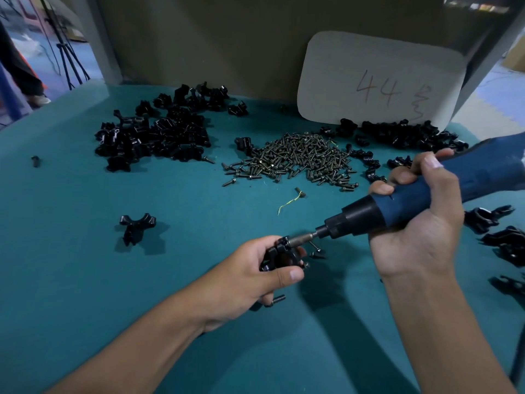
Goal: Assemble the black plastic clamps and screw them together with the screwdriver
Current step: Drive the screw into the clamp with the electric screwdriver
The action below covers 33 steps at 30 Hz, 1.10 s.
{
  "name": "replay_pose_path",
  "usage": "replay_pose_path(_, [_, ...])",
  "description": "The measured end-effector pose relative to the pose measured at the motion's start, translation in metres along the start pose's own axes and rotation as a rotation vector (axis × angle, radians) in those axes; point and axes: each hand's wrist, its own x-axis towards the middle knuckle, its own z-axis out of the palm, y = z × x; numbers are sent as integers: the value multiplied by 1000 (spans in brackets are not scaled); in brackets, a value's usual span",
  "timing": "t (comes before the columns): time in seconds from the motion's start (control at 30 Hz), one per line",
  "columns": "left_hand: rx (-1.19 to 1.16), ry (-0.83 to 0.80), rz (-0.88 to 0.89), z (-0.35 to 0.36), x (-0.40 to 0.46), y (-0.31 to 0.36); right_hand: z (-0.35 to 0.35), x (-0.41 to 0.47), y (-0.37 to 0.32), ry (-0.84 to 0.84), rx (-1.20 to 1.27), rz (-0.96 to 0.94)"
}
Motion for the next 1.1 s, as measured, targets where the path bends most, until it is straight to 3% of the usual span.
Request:
replay_pose_path(0.8, [-25,-69,-60,-2,-1,5,-1,-4,5,12,-36,21])
replay_pose_path(1.1, [-68,-176,-119,-4,-4,5,-4,-3,2,-98,-41,45])
